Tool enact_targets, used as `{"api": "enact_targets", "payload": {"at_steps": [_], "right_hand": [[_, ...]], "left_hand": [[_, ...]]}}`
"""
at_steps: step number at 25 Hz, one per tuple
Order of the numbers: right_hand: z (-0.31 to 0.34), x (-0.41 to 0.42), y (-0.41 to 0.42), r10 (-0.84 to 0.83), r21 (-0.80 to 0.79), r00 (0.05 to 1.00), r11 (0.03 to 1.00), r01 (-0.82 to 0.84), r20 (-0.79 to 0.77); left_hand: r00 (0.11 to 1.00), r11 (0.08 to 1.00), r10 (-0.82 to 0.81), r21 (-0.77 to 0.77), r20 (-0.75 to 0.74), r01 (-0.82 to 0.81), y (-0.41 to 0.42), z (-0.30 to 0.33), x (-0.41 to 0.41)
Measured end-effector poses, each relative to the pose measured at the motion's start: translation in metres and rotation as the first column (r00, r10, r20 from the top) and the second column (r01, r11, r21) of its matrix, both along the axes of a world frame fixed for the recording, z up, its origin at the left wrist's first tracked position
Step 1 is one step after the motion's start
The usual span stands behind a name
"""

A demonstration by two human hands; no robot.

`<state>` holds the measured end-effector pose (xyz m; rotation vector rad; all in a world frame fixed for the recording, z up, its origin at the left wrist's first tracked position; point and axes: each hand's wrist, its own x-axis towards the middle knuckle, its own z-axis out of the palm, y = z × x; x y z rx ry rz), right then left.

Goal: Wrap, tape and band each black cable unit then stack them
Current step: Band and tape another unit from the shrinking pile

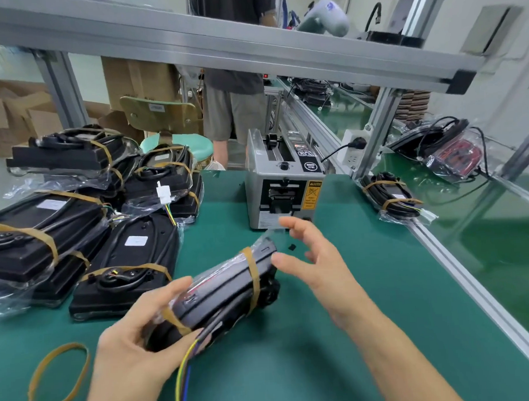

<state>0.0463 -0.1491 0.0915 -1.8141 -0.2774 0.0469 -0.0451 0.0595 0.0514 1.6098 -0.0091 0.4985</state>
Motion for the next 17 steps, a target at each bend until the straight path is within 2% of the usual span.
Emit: {"api": "enact_targets", "payload": {"at_steps": [2,3,5,7,8,9,11,12,15,17], "right_hand": [[-0.004,0.008,-0.01,0.102,0.072,0.982,0.993,-0.092,-0.162],[-0.006,0.012,-0.011,0.131,0.101,0.974,0.988,-0.114,-0.183],[-0.005,0.019,-0.008,0.184,0.139,0.969,0.977,-0.162,-0.164],[-0.003,0.025,-0.002,0.19,0.149,0.972,0.974,-0.17,-0.138],[-0.002,0.029,0.002,0.179,0.136,0.976,0.977,-0.162,-0.124],[-0.002,0.03,0.005,0.179,0.124,0.978,0.979,-0.165,-0.112],[0.0,0.036,0.008,0.225,0.126,0.968,0.969,-0.211,-0.108],[0.002,0.04,0.005,0.273,0.134,0.952,0.958,-0.255,-0.136],[0.007,0.057,-0.006,0.426,0.235,0.825,0.903,-0.361,-0.372],[-0.001,0.065,-0.002,0.451,0.243,0.724,0.892,-0.381,-0.522]], "left_hand": [[0.994,0.994,-0.097,0.038,-0.057,0.099,0.01,0.002,-0.001],[0.987,0.989,-0.131,0.057,-0.09,0.136,0.016,0.006,0.0],[0.968,0.966,-0.201,0.134,-0.147,0.221,0.028,0.022,0.003],[0.977,0.93,-0.116,0.327,-0.18,0.171,0.029,0.04,0.007],[0.986,0.871,-0.015,0.482,-0.168,0.096,0.022,0.049,0.009],[0.99,0.767,0.054,0.64,-0.127,0.04,0.007,0.058,0.012],[0.999,0.493,0.017,0.869,-0.05,0.035,-0.029,0.067,0.019],[0.997,0.426,-0.02,0.901,-0.075,0.076,-0.042,0.069,0.022],[0.99,0.414,0.002,0.901,-0.142,0.128,-0.045,0.075,0.037],[0.982,0.392,-0.069,0.9,-0.176,0.189,-0.04,0.069,0.043]]}}
